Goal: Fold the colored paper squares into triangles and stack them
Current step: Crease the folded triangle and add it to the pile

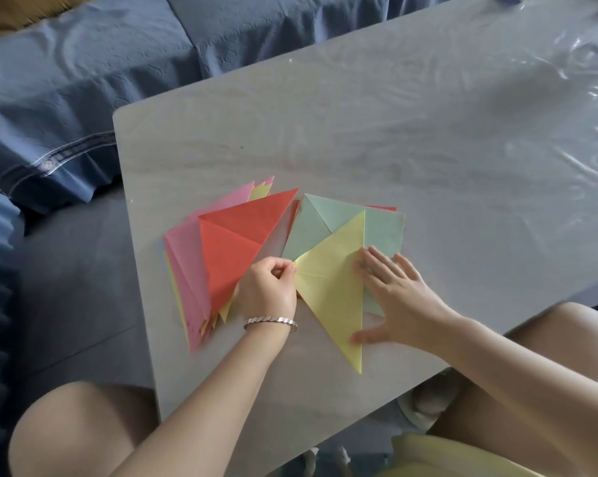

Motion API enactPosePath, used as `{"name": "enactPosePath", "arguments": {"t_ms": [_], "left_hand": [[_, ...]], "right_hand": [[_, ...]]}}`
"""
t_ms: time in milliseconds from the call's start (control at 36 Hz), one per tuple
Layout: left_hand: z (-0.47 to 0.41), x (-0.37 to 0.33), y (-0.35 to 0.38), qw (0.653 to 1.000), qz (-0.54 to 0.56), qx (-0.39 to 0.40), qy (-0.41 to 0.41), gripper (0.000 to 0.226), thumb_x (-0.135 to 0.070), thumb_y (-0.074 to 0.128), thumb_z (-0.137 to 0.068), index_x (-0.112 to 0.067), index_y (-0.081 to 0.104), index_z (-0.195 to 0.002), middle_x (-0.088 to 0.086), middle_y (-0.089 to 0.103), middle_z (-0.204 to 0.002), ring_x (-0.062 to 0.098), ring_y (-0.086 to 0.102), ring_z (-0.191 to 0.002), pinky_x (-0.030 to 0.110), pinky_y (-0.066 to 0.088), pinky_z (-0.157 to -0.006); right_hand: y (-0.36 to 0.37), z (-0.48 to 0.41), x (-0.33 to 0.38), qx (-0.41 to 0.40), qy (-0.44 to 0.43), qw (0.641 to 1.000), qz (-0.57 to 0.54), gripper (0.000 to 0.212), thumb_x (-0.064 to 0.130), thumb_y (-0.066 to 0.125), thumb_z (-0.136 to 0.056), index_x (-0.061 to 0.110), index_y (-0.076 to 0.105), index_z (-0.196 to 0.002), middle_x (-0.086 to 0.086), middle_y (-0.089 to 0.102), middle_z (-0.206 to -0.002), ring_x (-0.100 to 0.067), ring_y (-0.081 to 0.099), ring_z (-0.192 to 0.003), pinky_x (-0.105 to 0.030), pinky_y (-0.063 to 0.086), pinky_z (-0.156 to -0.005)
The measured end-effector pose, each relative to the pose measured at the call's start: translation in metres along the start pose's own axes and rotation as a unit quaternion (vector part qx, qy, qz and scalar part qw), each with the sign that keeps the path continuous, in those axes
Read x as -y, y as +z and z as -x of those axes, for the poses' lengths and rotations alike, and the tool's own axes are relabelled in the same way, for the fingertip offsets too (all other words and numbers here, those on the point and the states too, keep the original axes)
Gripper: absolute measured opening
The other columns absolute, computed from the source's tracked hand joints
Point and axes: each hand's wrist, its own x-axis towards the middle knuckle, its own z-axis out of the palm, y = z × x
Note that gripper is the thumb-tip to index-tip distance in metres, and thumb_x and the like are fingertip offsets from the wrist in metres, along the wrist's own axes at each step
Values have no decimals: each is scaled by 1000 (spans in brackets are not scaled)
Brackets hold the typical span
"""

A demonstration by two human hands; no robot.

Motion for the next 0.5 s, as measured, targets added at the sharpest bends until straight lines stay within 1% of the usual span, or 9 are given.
{"name": "enactPosePath", "arguments": {"t_ms": [83, 139, 222, 278, 333, 389, 444, 500], "left_hand": [[-1, 0, 0, 1000, -4, -3, 5, 7, -15, 65, -81, -14, 70, -77, -4, 65, -73, 15, 59, -69, 26, 46, -64], [-1, 0, 1, 1000, -8, -4, 7, 7, -15, 65, -82, -14, 70, -77, -5, 64, -72, 15, 59, -69, 25, 45, -64], [-1, 1, 2, 1000, -13, -9, 12, 8, -16, 65, -82, -15, 69, -75, -4, 65, -72, 16, 59, -69, 27, 47, -65], [0, 2, 2, 1000, -11, -8, 20, 8, -15, 65, -82, -15, 68, -74, -4, 65, -72, 16, 59, -70, 28, 47, -66], [0, 2, 1, 1000, -4, -2, 28, 9, -13, 64, -82, -15, 67, -74, -3, 66, -73, 16, 59, -70, 27, 47, -65], [0, 1, -1, 999, 4, 3, 37, 11, -13, 64, -82, -18, 65, -72, -6, 65, -72, 16, 59, -70, 28, 47, -66], [-1, -4, -8, 998, 22, 4, 55, 13, -11, 63, -83, -19, 64, -72, -9, 62, -70, 14, 58, -70, 24, 43, -64], [-5, -11, -21, 994, 47, -12, 95, 12, -6, 62, -82, -14, 66, -75, -6, 64, -72, 12, 57, -70, 18, 41, -63]], "right_hand": [[3, 7, 4, 6, -5, 1000, 1, 134, 88, 14, -41, 9, -5, -147, -6, -16, -155, -8, -30, -129, -31, -18, -108], [4, 8, 7, 17, -11, 1000, 16, 137, 90, 15, -39, 8, -7, -147, -8, -20, -153, -13, -33, -128, -33, -19, -108], [6, 11, 11, 39, -17, 999, 25, 140, 92, 20, -39, 8, -10, -146, -7, -34, -143, -19, -37, -128, -38, -19, -109], [5, 12, 13, 55, -13, 998, 30, 139, 91, 27, -41, 10, -13, -146, -7, -39, -138, -21, -40, -126, -39, -20, -109], [3, 13, 15, 66, -13, 997, 35, 139, 91, 36, -43, 12, -14, -146, -11, -35, -145, -23, -41, -125, -41, -22, -107], [0, 14, 19, 79, -18, 996, 28, 138, 88, 49, -46, 18, -16, -146, -11, -31, -148, -25, -39, -129, -43, -22, -108], [-3, 14, 20, 69, -19, 997, -13, 136, 85, 55, -46, 26, -17, -145, -6, -24, -151, -24, -29, -137, -43, -18, -111], [-7, 13, 20, 36, -3, 995, -92, 133, 87, 52, -42, 32, -11, -146, 2, -8, -153, -18, -12, -140, -41, -9, -115]]}}
